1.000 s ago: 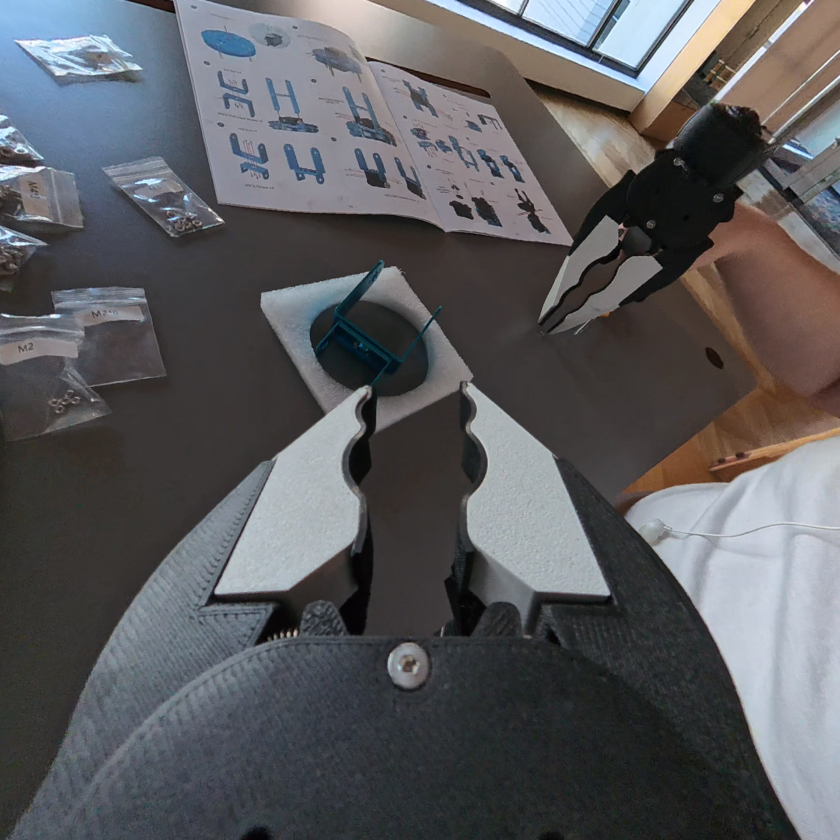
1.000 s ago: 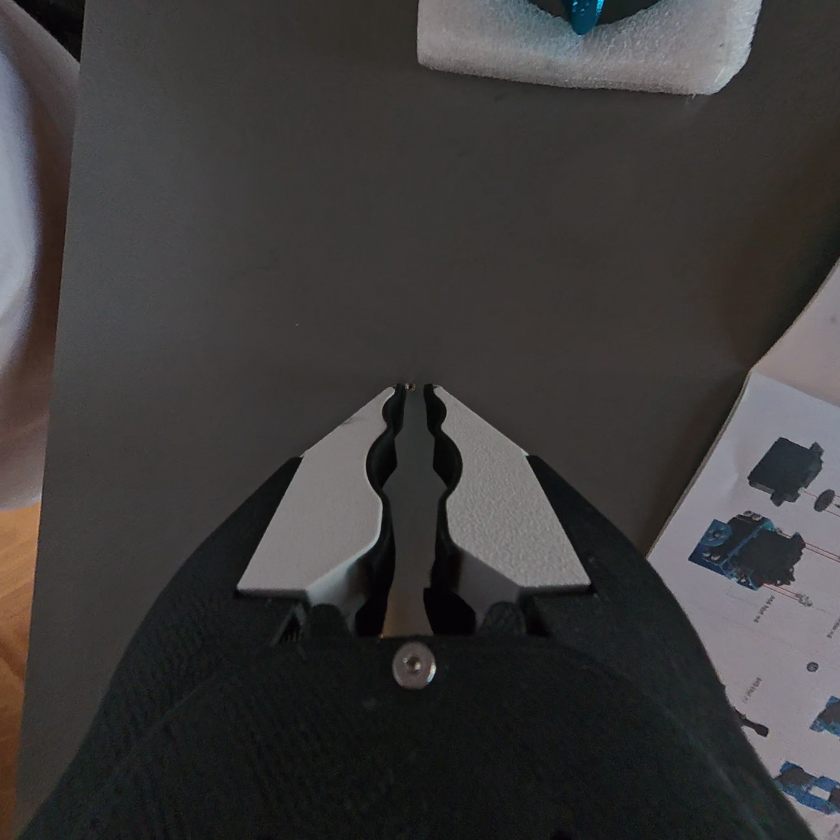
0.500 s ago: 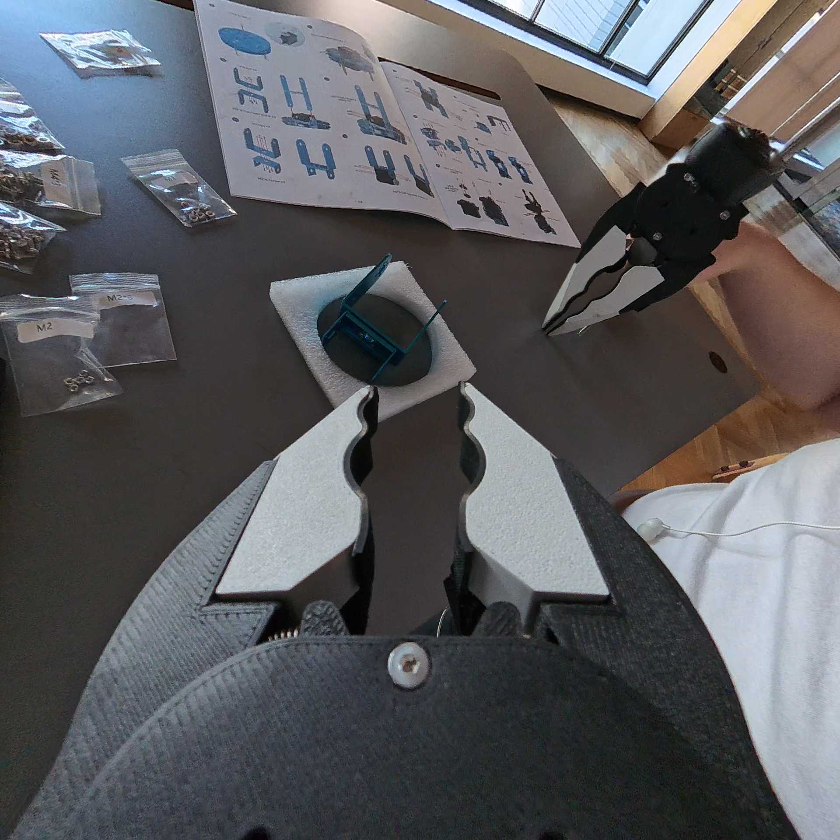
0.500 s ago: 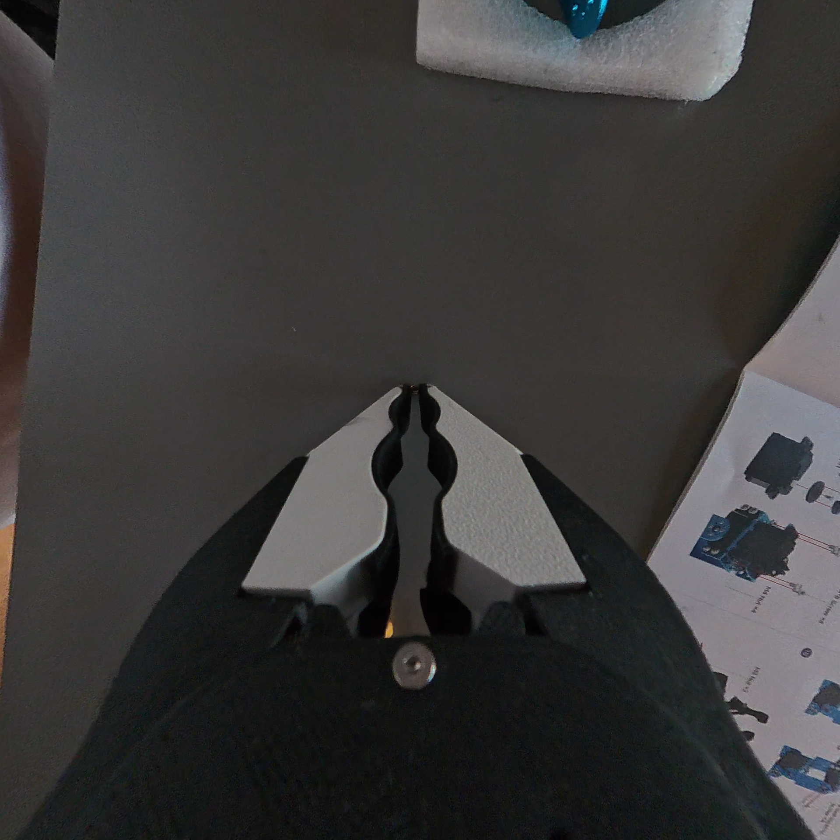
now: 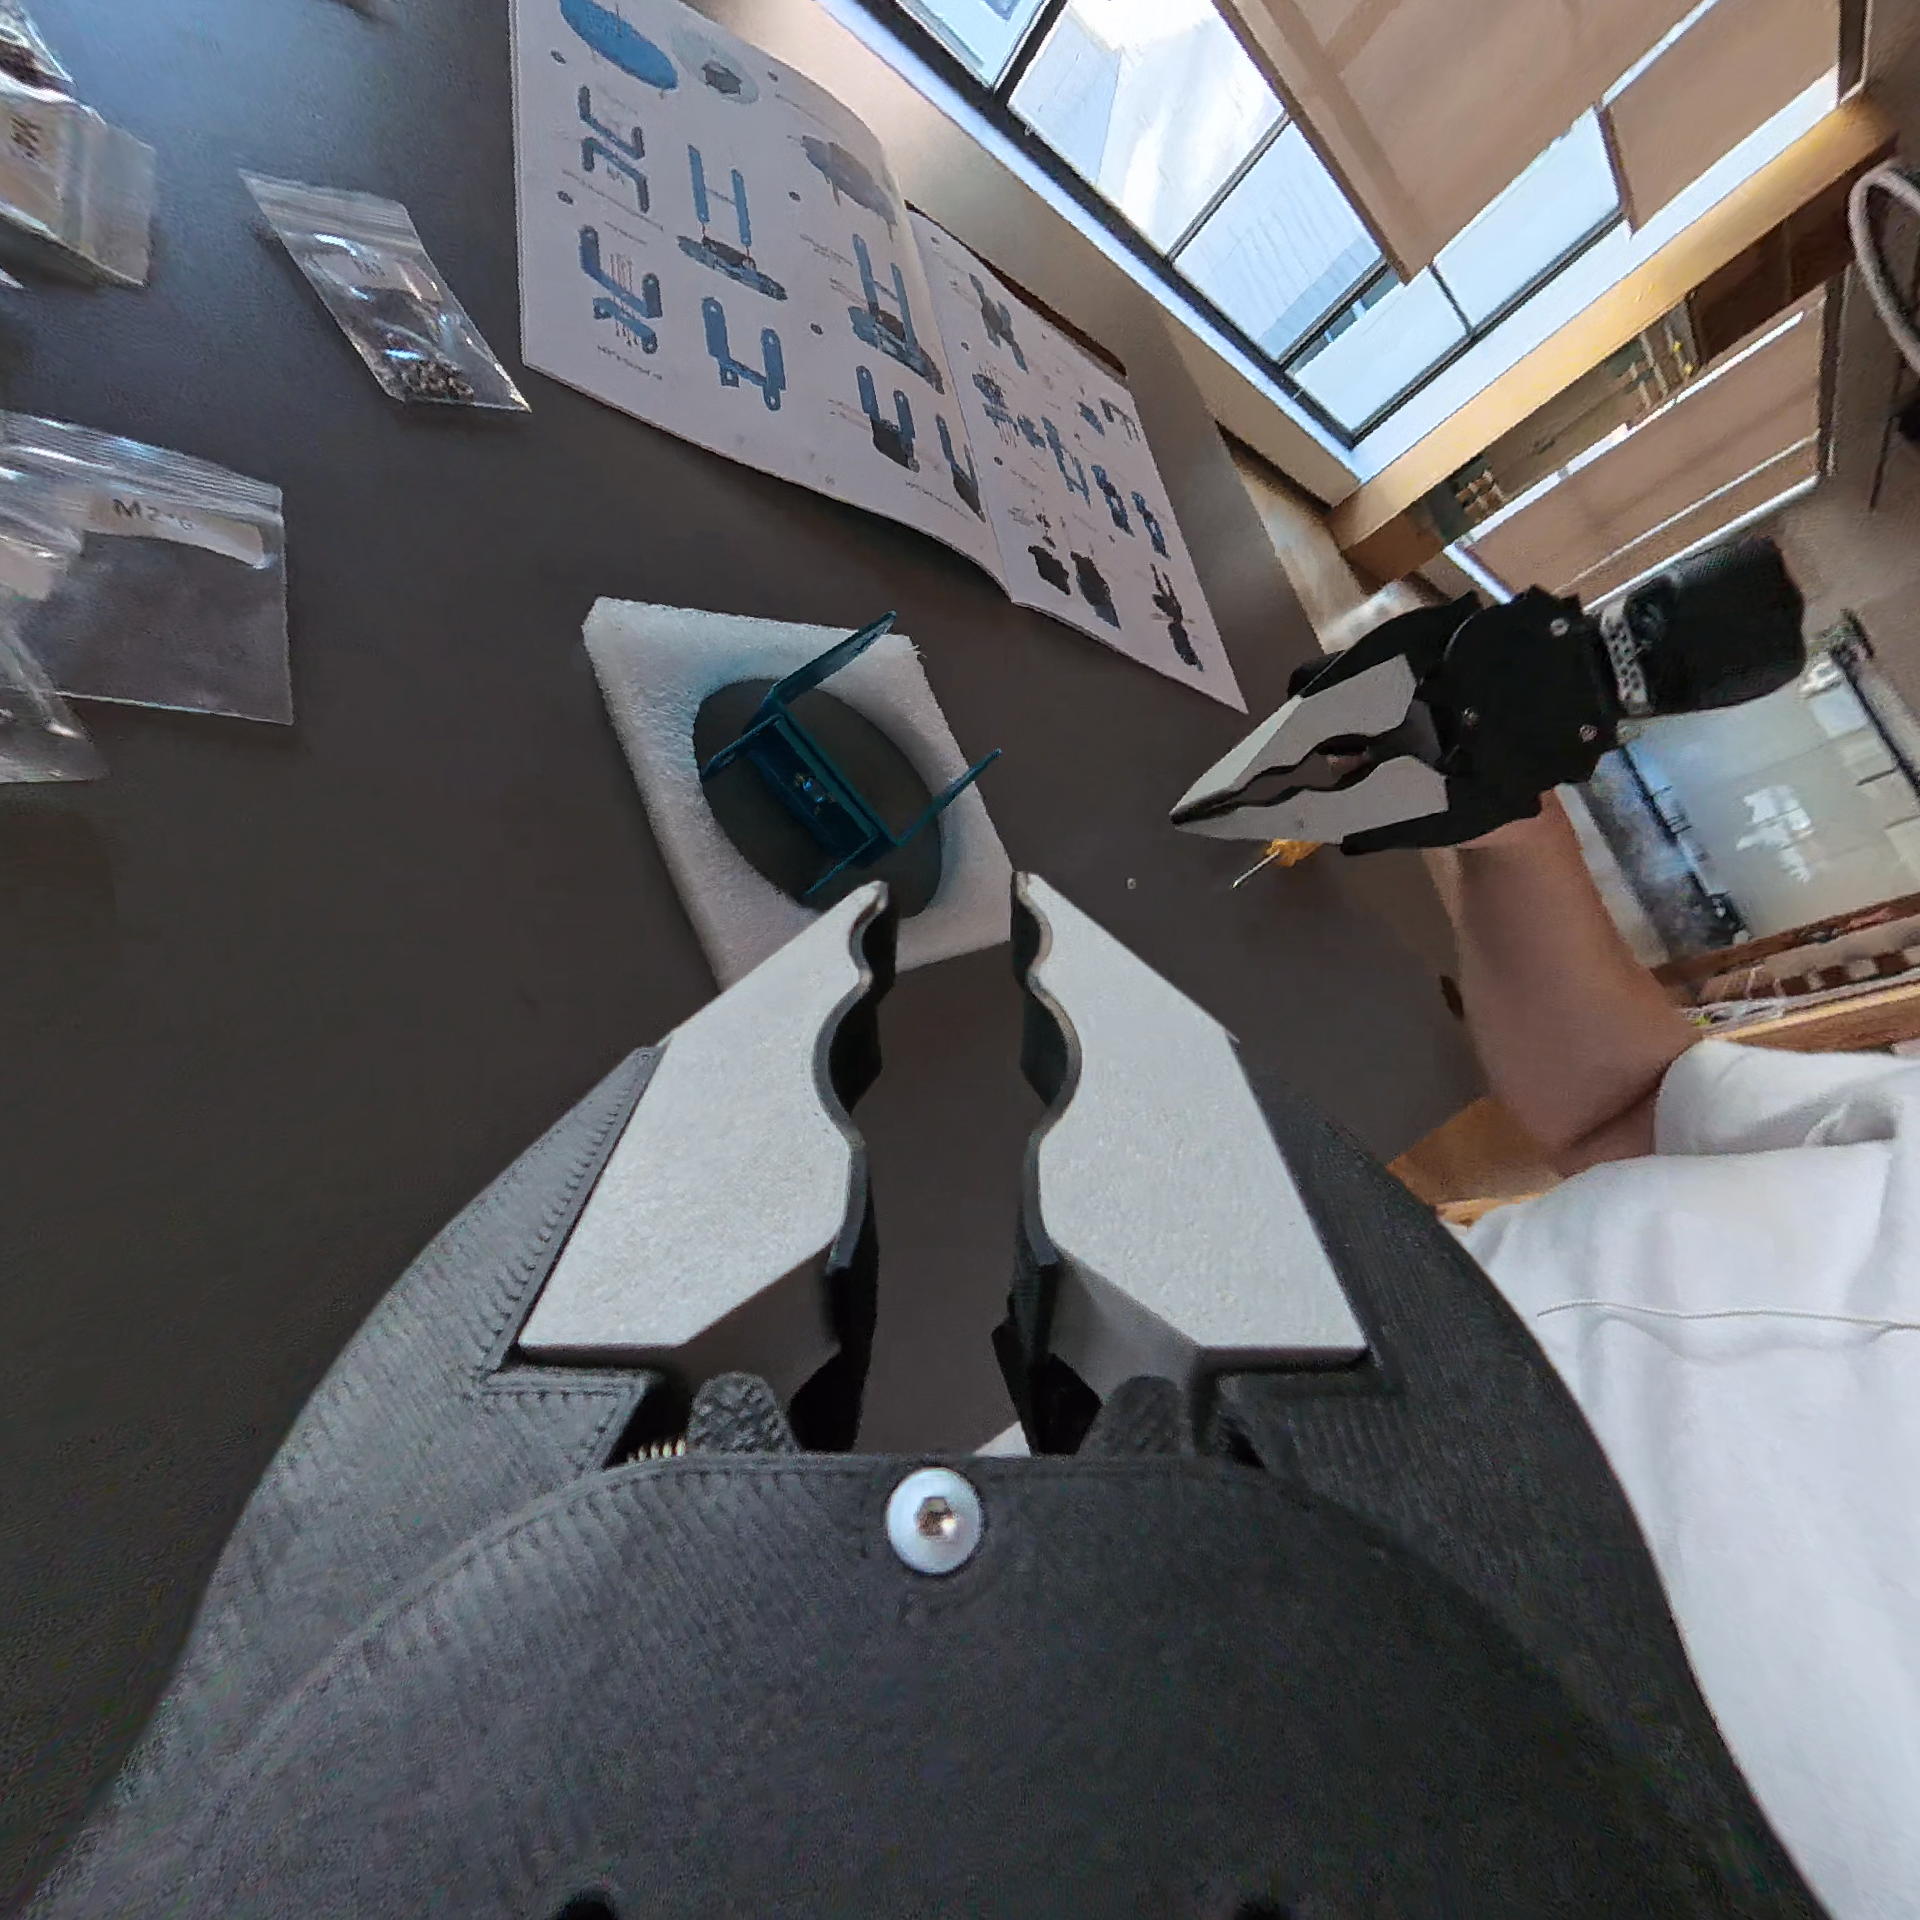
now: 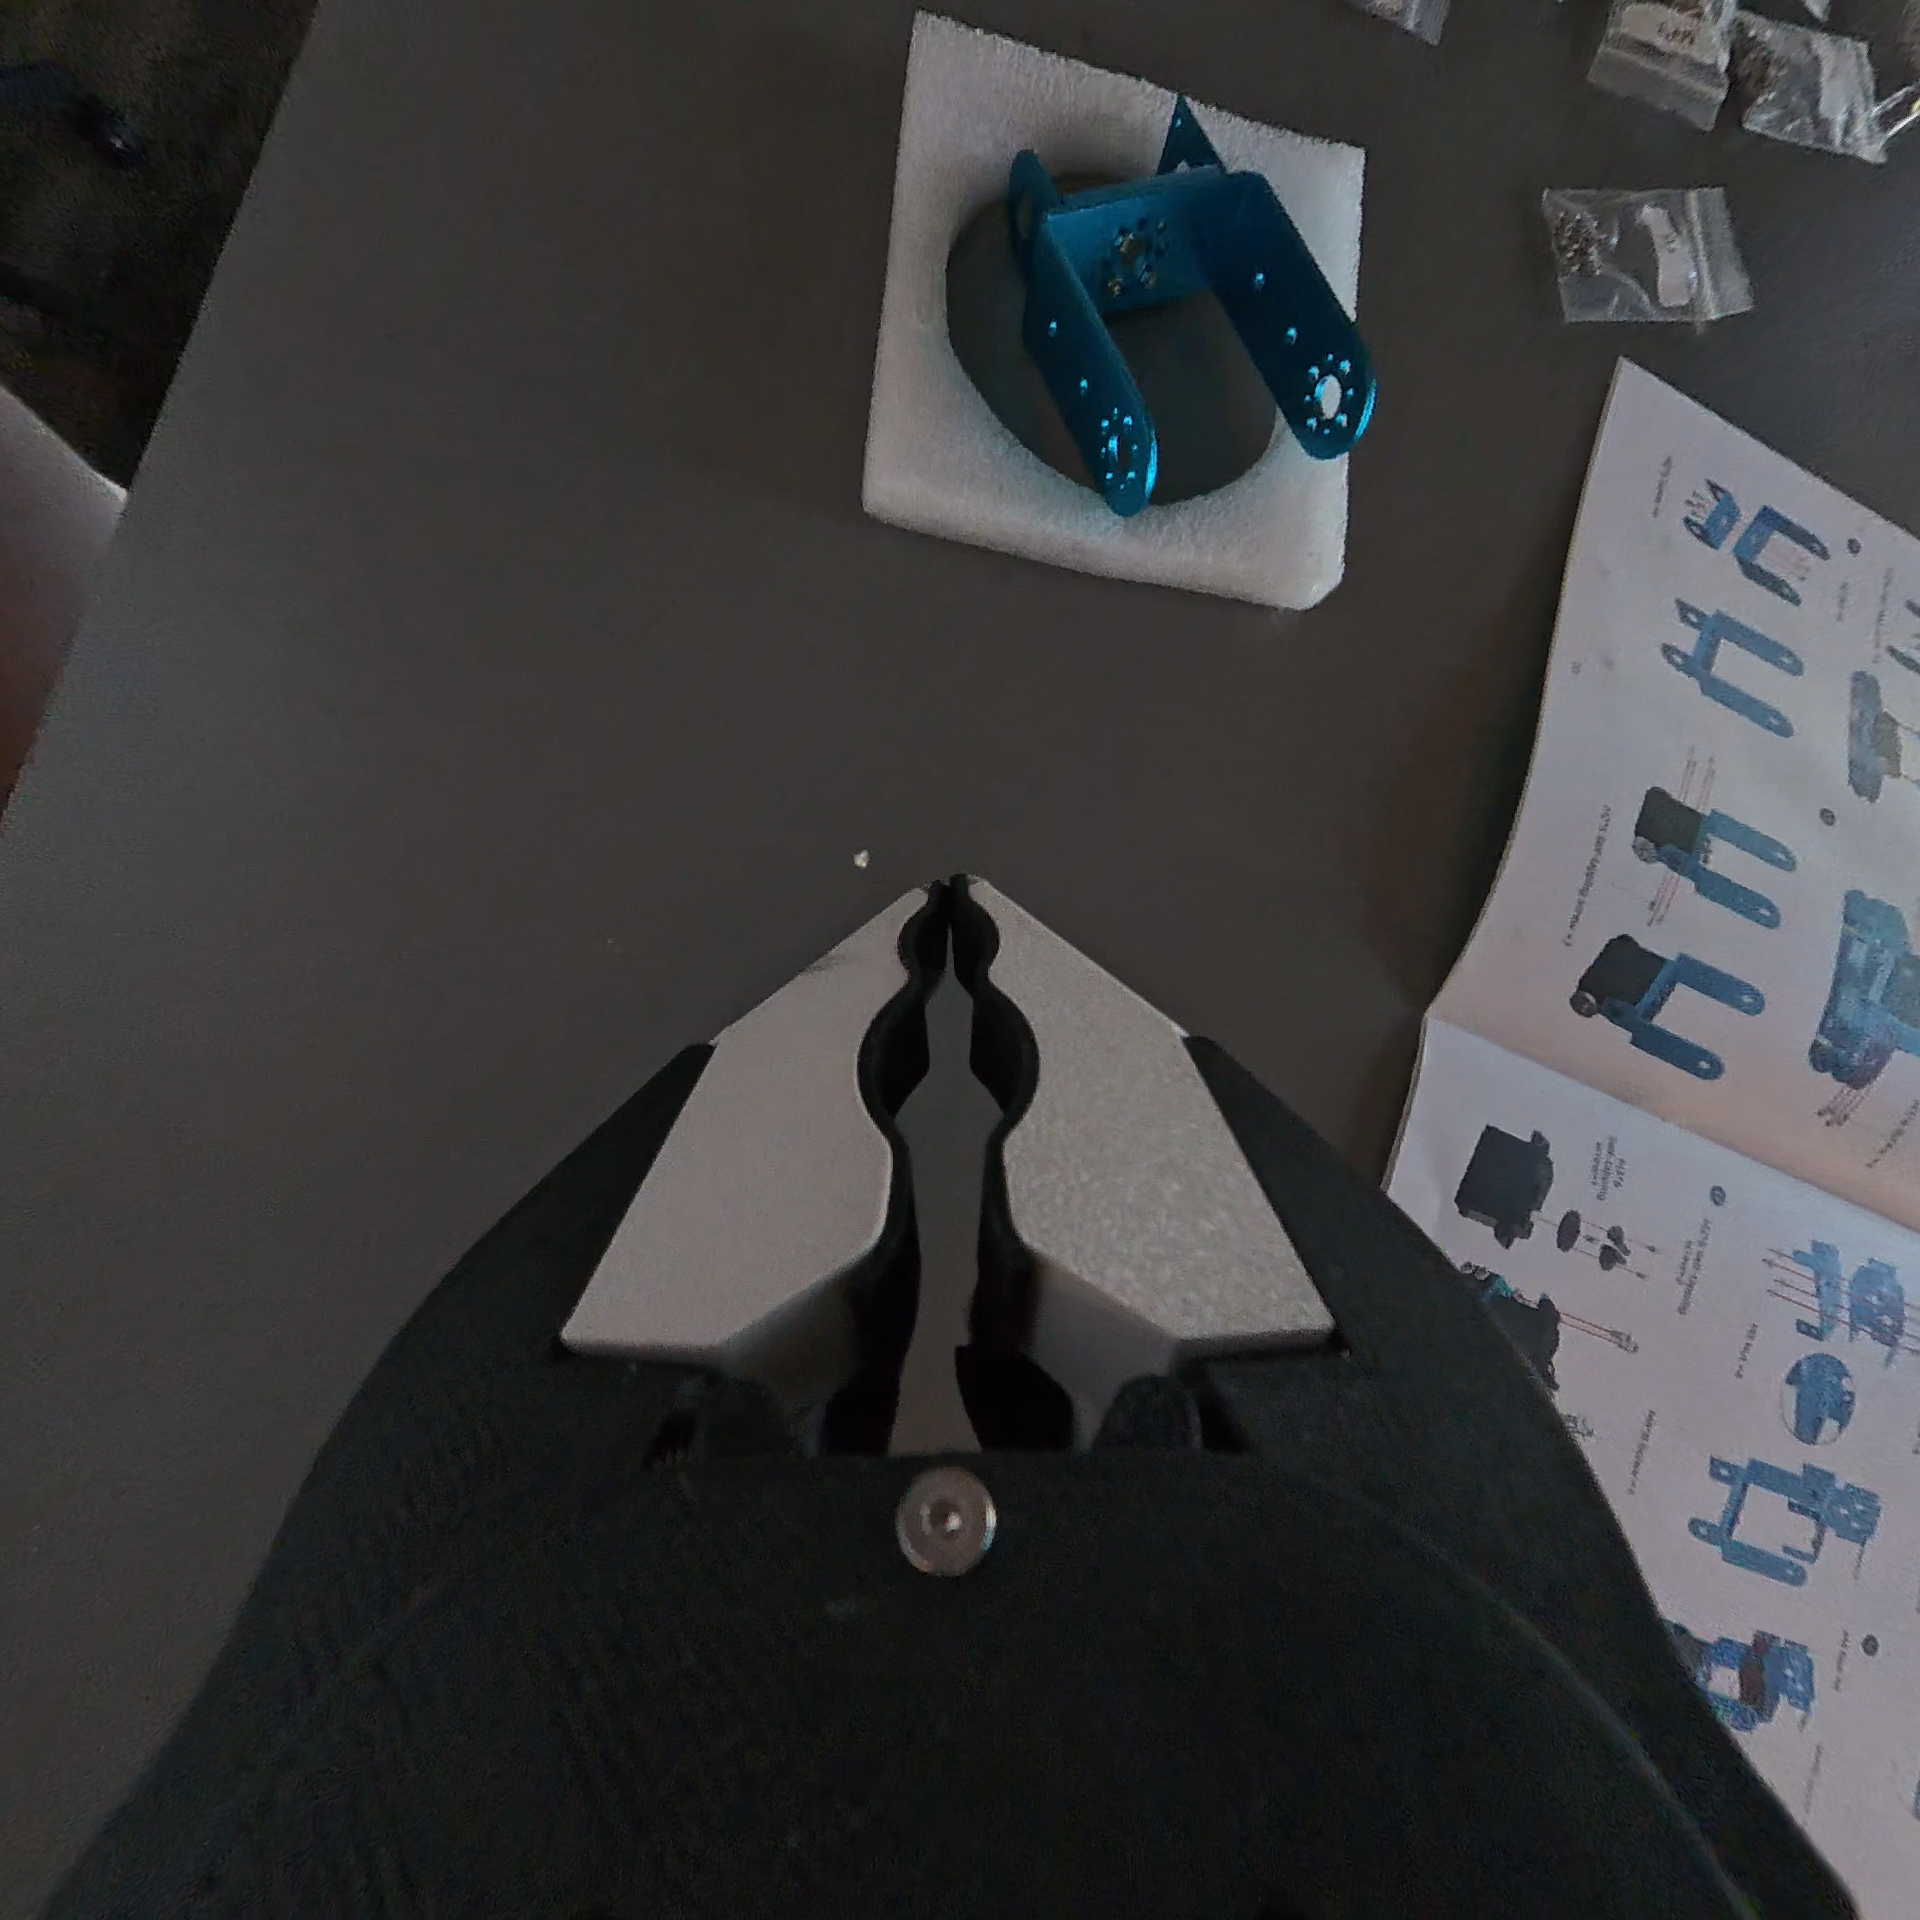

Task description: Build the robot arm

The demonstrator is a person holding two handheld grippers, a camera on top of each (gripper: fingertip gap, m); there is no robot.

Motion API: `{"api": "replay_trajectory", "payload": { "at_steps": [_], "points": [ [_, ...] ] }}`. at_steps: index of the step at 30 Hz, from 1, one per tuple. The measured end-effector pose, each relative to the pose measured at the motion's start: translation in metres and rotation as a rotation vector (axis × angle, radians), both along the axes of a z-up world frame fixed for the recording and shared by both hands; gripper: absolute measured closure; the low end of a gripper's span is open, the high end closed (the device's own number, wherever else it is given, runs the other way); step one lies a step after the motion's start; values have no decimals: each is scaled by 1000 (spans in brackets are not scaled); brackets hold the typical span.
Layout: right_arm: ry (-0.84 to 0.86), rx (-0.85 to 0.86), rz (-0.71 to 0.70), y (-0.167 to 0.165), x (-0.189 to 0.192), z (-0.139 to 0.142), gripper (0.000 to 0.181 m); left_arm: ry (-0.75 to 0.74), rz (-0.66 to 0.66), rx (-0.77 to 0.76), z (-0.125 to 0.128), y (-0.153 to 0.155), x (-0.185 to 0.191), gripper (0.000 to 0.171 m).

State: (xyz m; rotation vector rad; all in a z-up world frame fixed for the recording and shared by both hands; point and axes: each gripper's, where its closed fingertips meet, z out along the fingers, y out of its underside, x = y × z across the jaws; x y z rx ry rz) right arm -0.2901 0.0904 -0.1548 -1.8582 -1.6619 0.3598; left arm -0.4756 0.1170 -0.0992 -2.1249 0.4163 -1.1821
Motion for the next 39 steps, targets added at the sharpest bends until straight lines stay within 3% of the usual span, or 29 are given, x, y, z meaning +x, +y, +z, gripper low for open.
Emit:
{"api": "replay_trajectory", "payload": {
  "at_steps": [6, 10, 15, 21, 26, 34, 39],
  "points": [
    [113, -119, 11, -6, 3, -4, 181, 28, 85, -36, -8, -6, 20, 155],
    [102, -110, 19, -18, 2, -9, 174, 61, 154, -41, -13, -14, 18, 155],
    [144, -119, 43, -28, -13, -6, 169, 58, 210, -11, -12, -19, 8, 156],
    [152, -73, 11, -15, -19, 5, 167, 94, 215, 67, -13, -7, -14, 156],
    [181, -36, -56, 9, -34, 25, 167, 123, 146, 116, -24, 11, -37, 156],
    [124, 39, -144, 36, -84, 46, 163, 56, -92, 128, -24, 38, -73, 156],
    [-17, 66, -114, 44, -113, 30, 158, 2, -217, 108, -21, 44, -74, 158]
  ]
}}
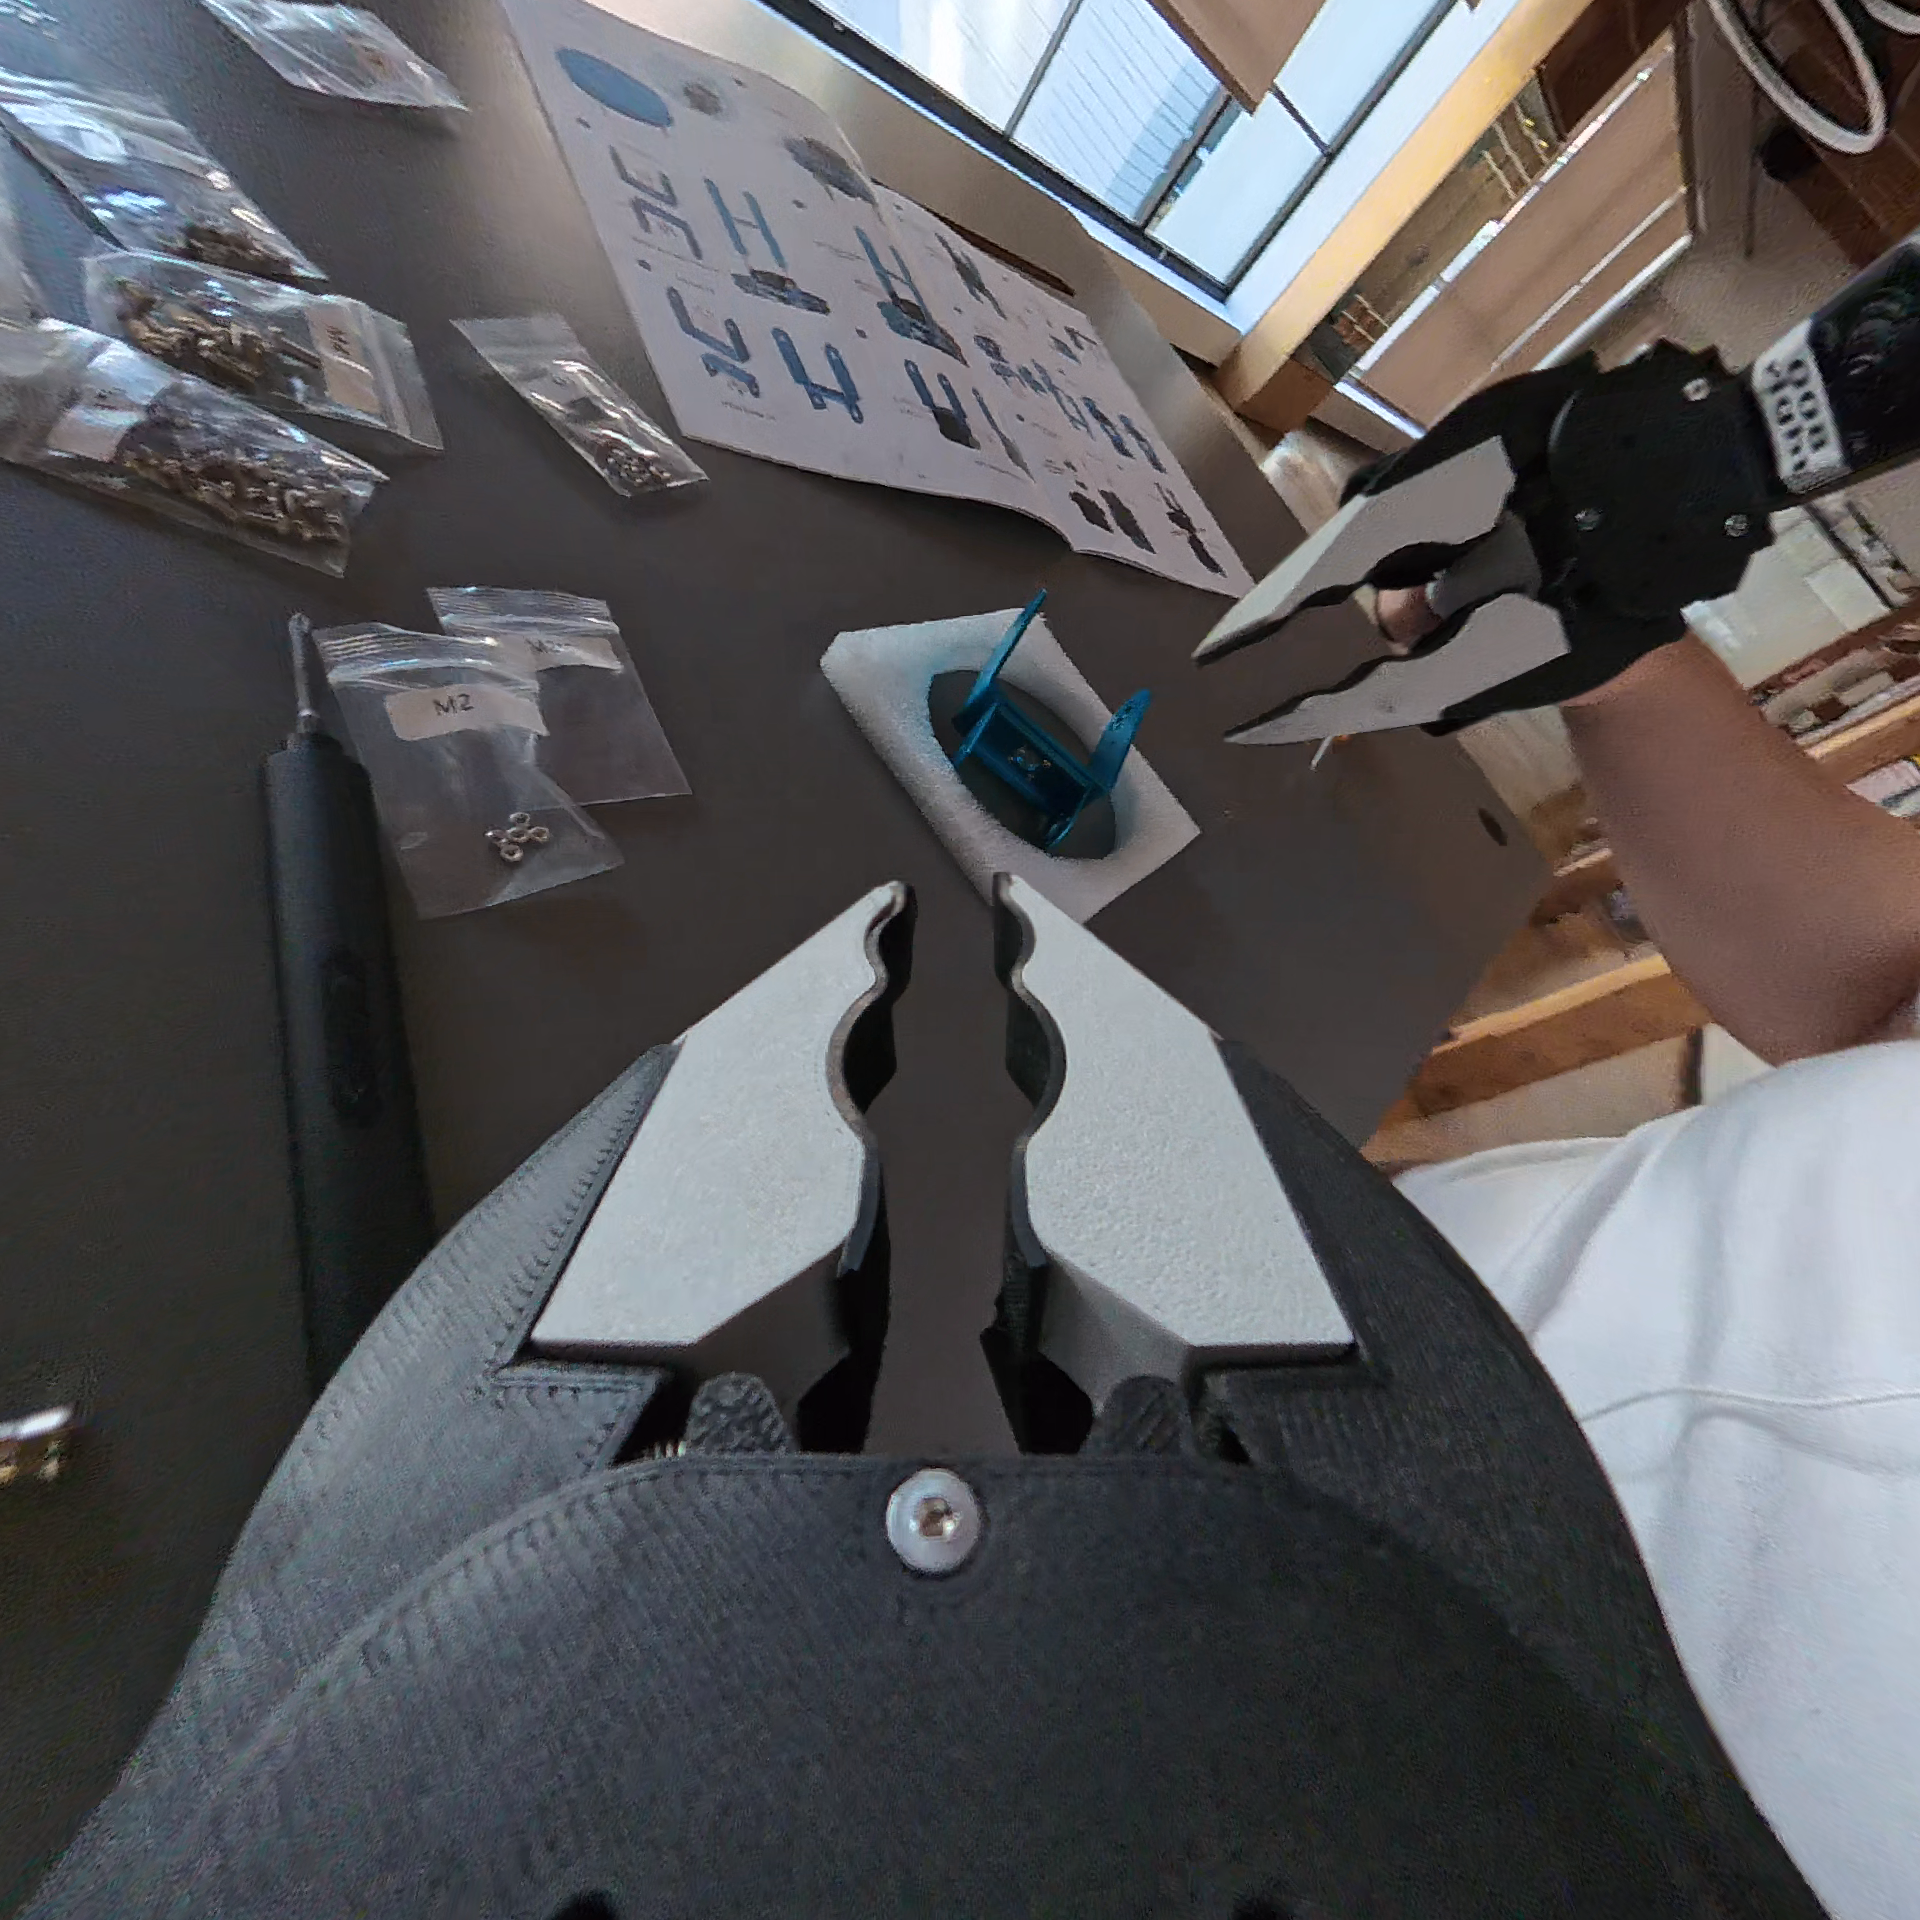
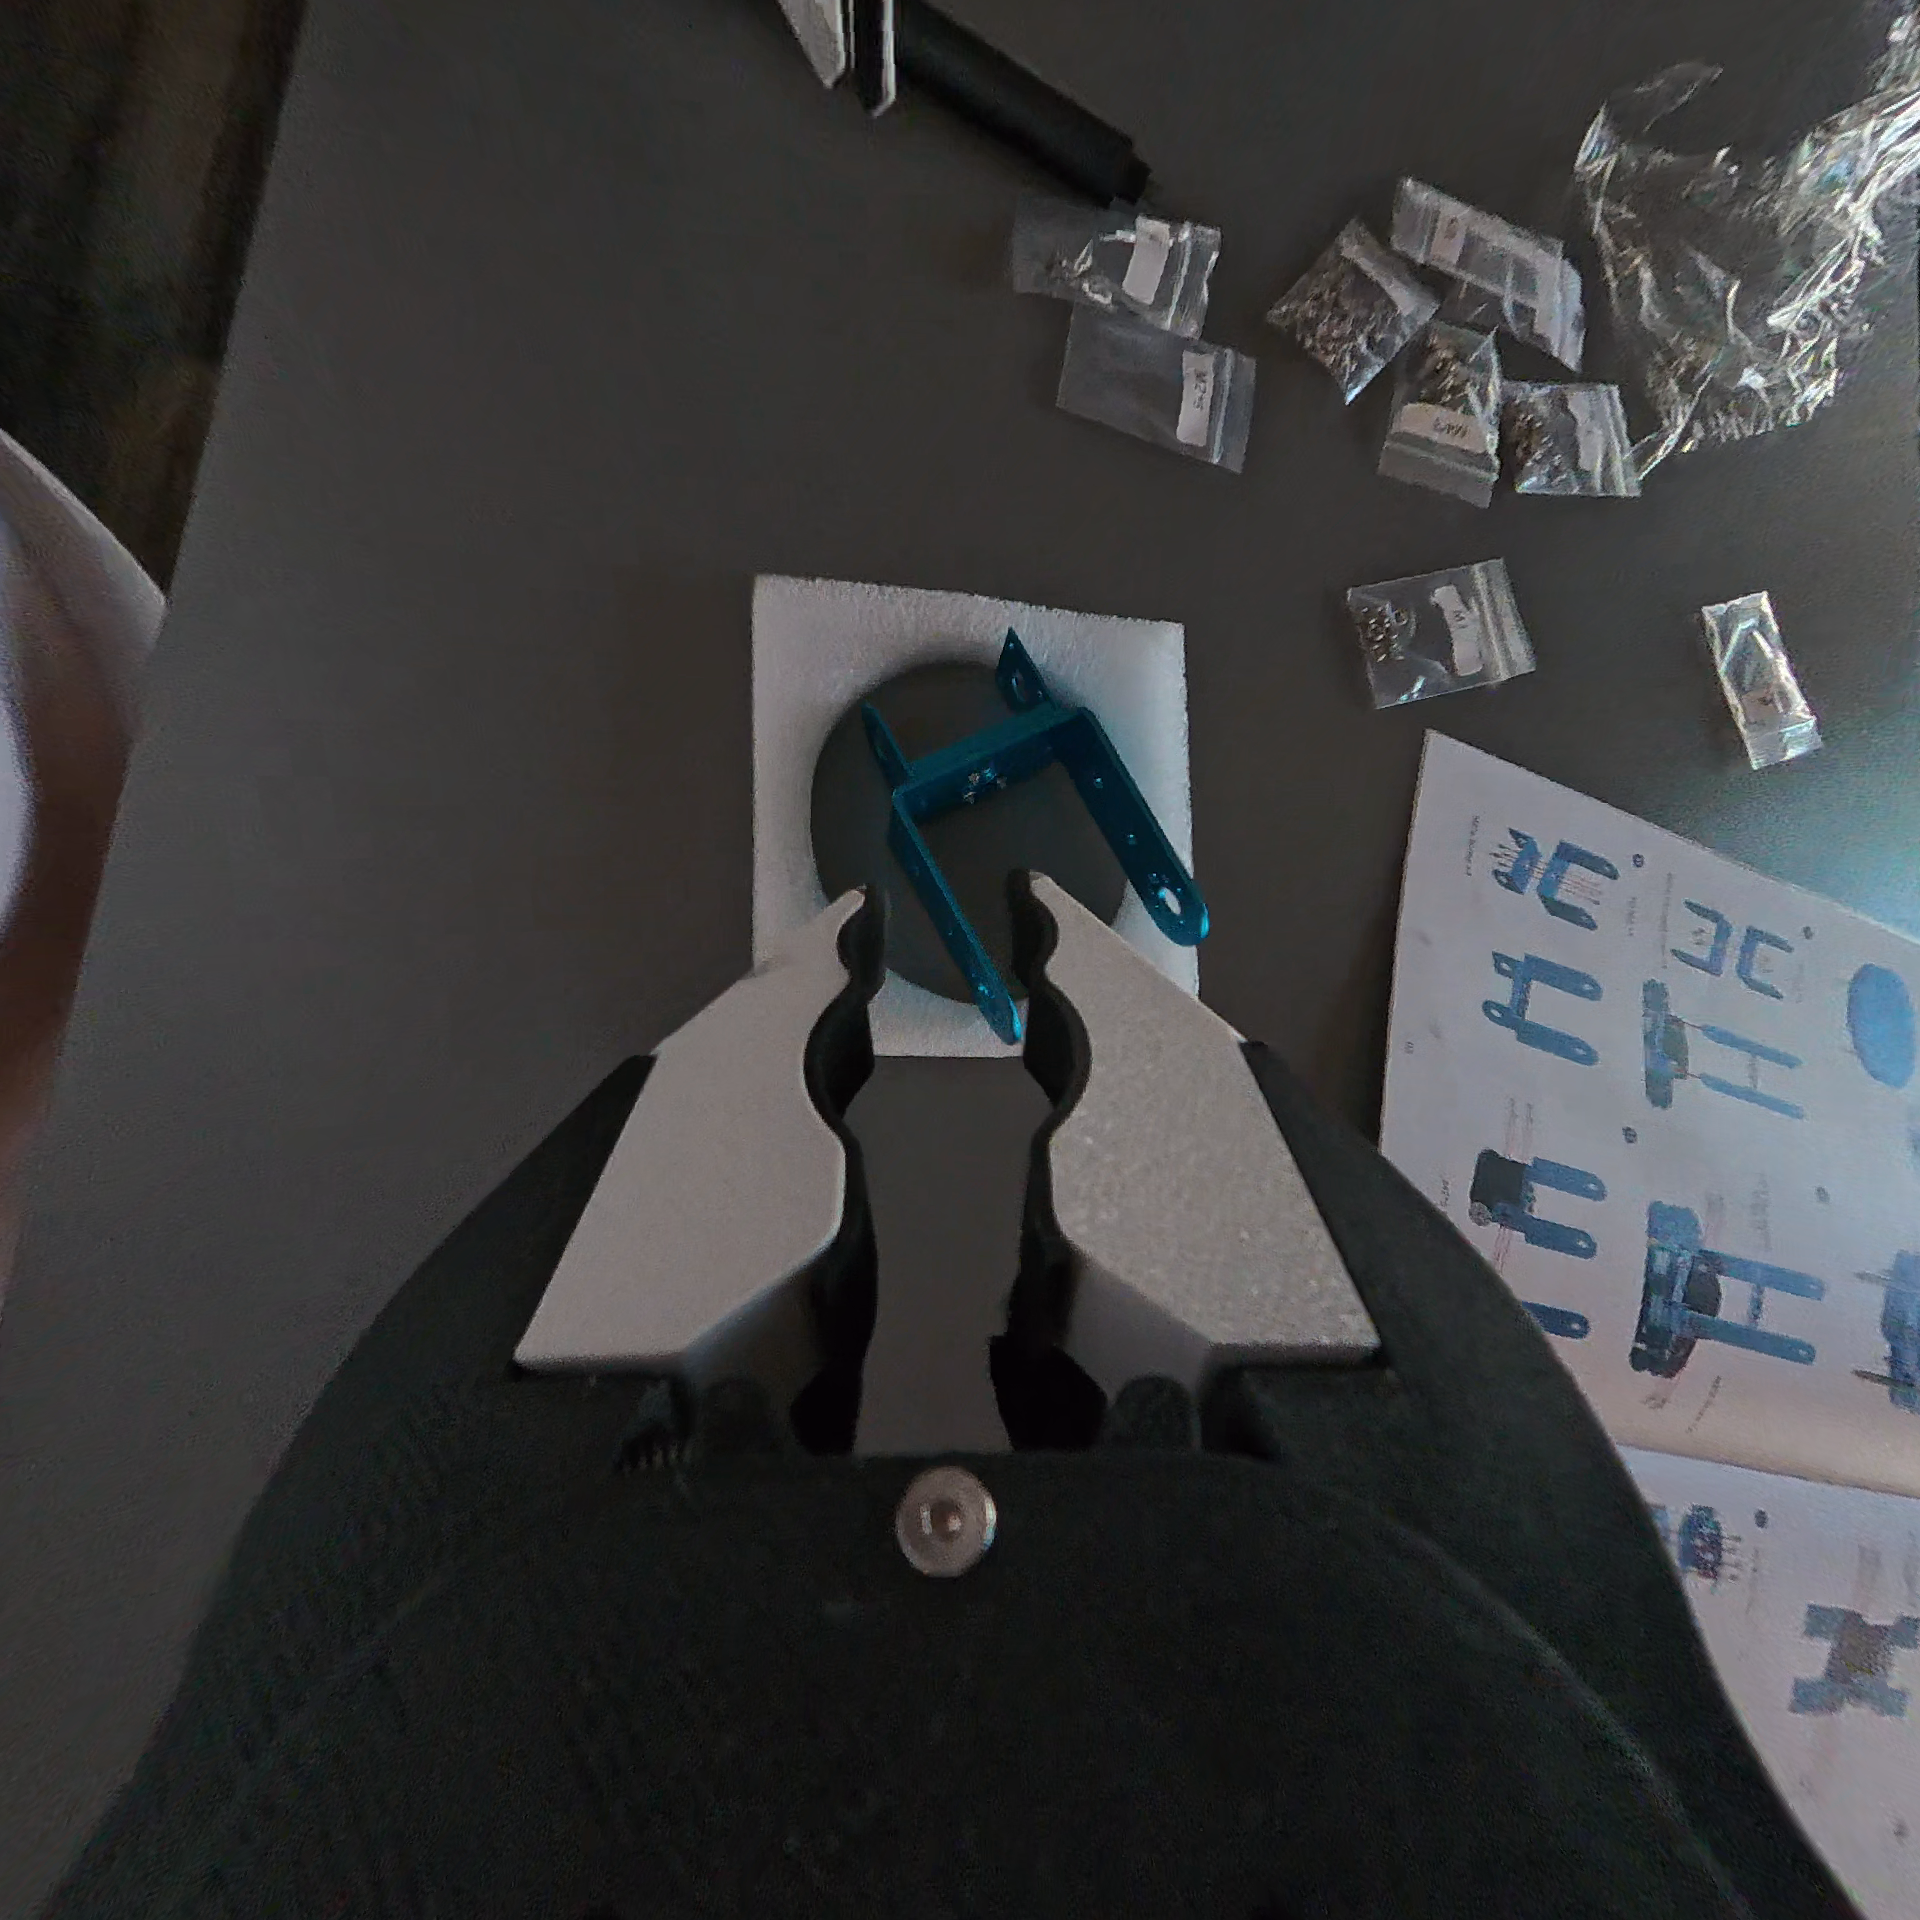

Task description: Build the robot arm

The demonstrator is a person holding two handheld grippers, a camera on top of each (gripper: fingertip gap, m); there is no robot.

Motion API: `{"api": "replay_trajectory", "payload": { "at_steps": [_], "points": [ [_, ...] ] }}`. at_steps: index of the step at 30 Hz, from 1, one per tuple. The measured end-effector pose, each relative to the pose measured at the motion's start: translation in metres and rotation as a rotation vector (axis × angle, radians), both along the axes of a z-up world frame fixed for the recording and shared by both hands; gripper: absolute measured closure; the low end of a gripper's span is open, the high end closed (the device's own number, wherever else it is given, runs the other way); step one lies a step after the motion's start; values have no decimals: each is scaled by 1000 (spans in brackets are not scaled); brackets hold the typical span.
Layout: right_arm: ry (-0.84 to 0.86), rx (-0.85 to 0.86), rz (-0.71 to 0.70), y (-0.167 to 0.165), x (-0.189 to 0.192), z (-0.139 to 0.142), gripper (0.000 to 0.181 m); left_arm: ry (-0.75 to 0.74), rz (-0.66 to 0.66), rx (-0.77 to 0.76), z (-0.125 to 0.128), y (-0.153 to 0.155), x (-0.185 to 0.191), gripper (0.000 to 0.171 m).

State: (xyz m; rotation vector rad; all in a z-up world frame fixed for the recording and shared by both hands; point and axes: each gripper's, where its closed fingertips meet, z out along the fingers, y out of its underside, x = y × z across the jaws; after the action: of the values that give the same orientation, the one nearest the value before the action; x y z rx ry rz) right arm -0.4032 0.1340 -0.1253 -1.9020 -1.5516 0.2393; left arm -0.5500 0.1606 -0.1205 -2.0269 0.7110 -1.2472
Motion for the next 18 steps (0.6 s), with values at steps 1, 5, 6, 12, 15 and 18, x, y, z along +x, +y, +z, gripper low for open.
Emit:
{"api": "replay_trajectory", "payload": {
  "at_steps": [1, 5, 6, 12, 15, 18],
  "points": [
    [-31, -2, -8, 1, -1, -4, 157, -10, -33, -12, -1, -2, 5, 161],
    [-55, -2, -71, -2, 3, -6, 157, 16, -131, -18, -10, -9, 31, 171],
    [-49, 5, -90, -3, 6, -3, 157, 27, -149, -21, -12, -10, 39, 171],
    [11, 42, -197, -10, 27, 7, 155, -20, -181, -202, -19, -15, 83, 166],
    [38, 49, -217, -23, 38, 5, 152, -145, -119, -347, -9, -7, 92, 148],
    [83, 60, -219, -36, 48, 4, 152, -157, -48, -430, -8, -1, 95, 138]
  ]
}}
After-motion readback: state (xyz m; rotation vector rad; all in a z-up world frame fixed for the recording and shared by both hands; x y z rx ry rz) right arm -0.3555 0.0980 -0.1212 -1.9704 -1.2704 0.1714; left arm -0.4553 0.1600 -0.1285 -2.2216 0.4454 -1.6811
